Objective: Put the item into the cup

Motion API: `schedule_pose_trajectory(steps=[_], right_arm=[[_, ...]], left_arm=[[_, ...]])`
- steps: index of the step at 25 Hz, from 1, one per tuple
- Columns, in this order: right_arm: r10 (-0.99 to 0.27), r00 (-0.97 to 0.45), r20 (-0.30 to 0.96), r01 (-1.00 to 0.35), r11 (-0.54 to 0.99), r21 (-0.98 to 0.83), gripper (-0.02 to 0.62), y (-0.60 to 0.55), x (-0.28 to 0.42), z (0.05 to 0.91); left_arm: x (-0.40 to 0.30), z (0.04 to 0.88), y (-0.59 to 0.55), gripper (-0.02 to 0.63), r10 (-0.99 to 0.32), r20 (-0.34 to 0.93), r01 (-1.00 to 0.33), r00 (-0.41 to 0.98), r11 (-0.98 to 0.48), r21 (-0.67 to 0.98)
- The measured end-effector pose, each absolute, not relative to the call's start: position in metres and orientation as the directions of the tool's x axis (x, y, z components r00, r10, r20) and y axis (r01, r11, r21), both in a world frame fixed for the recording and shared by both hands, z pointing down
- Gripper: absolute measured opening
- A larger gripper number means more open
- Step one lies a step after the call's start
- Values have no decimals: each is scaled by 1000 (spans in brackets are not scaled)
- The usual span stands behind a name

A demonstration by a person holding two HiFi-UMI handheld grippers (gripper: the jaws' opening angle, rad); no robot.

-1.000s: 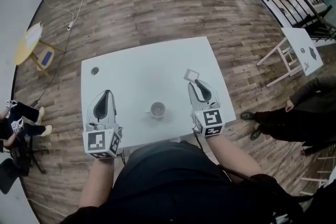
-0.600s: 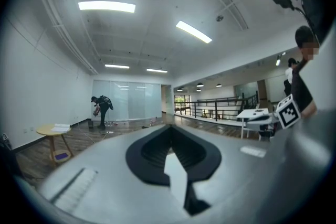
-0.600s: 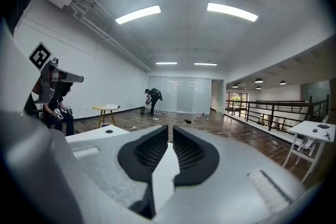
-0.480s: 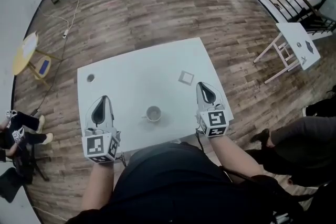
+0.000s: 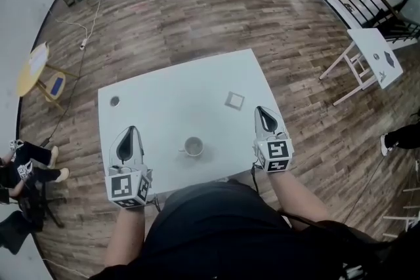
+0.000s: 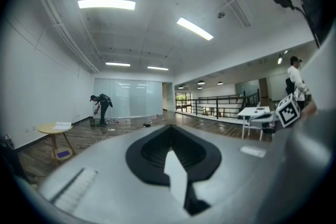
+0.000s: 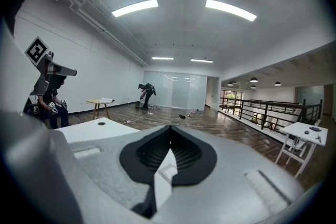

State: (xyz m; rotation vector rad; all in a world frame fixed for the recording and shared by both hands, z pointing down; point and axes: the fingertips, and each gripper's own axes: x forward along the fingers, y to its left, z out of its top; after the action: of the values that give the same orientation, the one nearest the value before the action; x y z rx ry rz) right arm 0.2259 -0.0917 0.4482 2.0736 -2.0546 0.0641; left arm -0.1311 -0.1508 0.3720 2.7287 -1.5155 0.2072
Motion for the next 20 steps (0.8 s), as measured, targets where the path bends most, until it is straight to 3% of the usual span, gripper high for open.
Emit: schedule_pose_trajectory(steps=[20], right_arm=[[-974,-7,227,-993,33,112,2,-92,223,461]], left_arm=[[-130,386,-148,8,-842,156,-851,516,-525,-23]])
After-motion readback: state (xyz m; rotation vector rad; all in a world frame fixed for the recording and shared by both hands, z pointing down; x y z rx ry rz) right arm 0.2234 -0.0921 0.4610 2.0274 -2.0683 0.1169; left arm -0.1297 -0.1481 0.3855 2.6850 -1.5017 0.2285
